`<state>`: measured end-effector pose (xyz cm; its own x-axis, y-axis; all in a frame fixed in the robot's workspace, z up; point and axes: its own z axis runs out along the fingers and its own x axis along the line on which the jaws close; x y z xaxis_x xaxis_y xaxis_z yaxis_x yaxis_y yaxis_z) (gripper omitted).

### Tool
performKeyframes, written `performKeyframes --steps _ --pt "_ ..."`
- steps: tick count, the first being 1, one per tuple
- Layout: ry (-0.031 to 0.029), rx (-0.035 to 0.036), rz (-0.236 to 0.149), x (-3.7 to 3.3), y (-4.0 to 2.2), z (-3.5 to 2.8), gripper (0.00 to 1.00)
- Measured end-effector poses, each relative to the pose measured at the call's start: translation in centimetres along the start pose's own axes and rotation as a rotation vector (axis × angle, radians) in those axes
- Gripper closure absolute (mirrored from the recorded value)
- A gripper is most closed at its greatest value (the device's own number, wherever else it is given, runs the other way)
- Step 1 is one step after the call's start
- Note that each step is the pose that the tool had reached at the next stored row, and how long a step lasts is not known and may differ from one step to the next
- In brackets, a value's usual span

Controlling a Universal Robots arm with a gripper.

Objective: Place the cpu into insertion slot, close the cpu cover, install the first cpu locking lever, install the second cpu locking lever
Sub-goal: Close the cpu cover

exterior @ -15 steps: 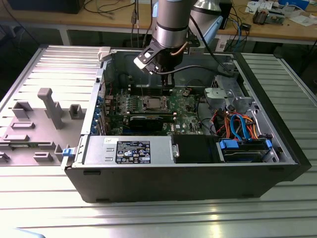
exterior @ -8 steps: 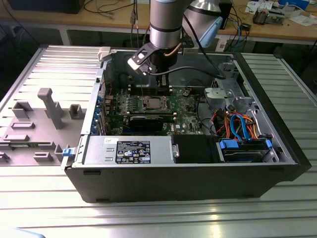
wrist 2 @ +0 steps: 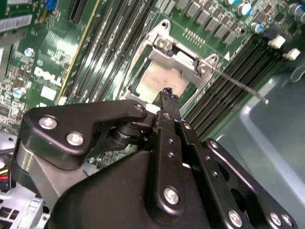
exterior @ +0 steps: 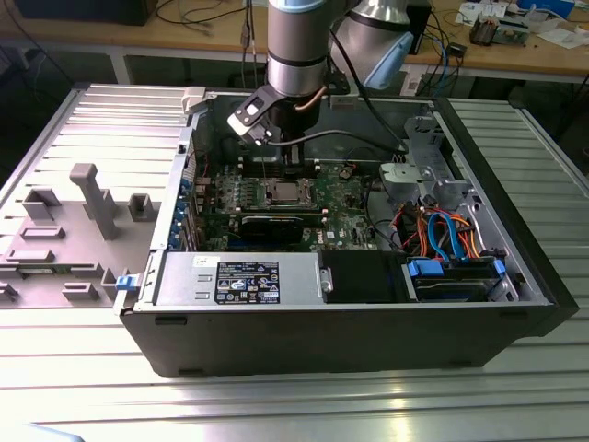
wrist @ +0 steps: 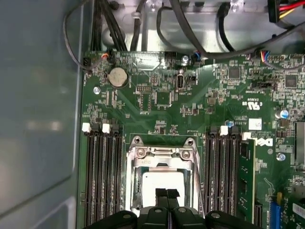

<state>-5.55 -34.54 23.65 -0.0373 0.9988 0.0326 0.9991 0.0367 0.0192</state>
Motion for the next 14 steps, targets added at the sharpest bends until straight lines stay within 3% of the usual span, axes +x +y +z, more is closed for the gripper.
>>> performKeyframes --steps 7,14 --pt "0.0022 0.0001 0.000 0.03 -1.71 0.87 0.89" --pt "0.0023 0.0009 0.000 0.02 -2.20 1.95 0.89"
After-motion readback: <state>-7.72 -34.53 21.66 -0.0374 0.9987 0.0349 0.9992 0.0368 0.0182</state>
